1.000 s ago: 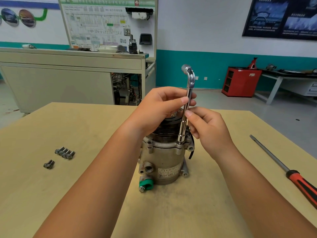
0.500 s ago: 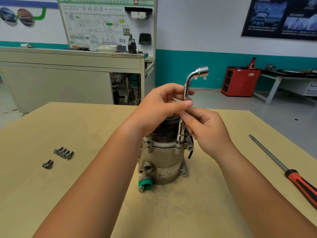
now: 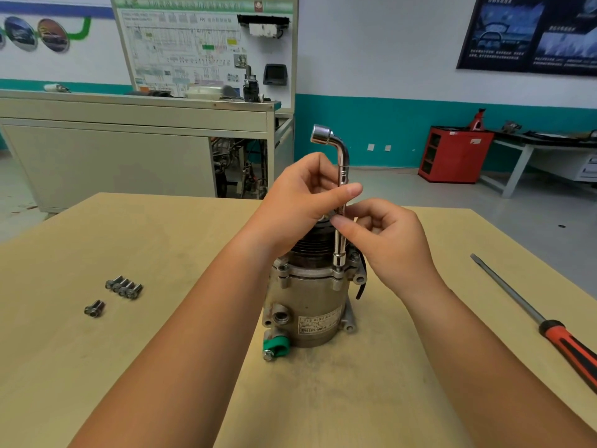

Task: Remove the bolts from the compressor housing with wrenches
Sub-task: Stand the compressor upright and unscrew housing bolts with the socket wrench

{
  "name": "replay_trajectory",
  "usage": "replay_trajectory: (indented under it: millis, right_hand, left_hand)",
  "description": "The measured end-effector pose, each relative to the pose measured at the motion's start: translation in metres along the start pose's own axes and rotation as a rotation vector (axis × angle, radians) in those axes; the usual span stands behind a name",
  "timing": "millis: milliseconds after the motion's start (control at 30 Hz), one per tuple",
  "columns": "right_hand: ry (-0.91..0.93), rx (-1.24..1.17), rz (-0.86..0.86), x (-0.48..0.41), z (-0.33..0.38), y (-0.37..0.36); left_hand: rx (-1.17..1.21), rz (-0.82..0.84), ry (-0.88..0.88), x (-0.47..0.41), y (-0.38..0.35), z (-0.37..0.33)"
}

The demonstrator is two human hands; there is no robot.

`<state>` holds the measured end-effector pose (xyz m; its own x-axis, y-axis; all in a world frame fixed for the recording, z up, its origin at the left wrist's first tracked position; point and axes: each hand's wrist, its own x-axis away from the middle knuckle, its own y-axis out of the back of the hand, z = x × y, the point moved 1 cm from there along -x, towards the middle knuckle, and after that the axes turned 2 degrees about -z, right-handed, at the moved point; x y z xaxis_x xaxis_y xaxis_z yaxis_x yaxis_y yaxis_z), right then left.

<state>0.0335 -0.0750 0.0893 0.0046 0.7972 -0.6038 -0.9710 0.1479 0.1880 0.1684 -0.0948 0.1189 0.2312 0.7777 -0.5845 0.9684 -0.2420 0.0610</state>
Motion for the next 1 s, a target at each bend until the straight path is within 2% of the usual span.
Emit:
replay_trajectory:
  millis: [167,300,667,1000]
  right_hand:
    - [0.015,0.018,0.035,0.001,0.0019,0.0008]
    - [0.01,-0.033,0.059,0.0025,0.0004,0.0011]
    - [0.024,0.029,0.023,0.0003,-0.0016,-0.0006]
    - [0.063,0.002,0.128,0.0013,-0.0041,0.0006]
  left_hand:
    - [-0.044,0.021,0.035,0.0008,0.001,-0.0028]
    - [0.021,0.079,0.081,0.0007,-0.0007,-0.0057]
    - [-0.002,0.023,-0.035,0.0015,0.0003,-0.001]
    - [0.038,0.05,0.049,0.0021,0.0037,-0.0041]
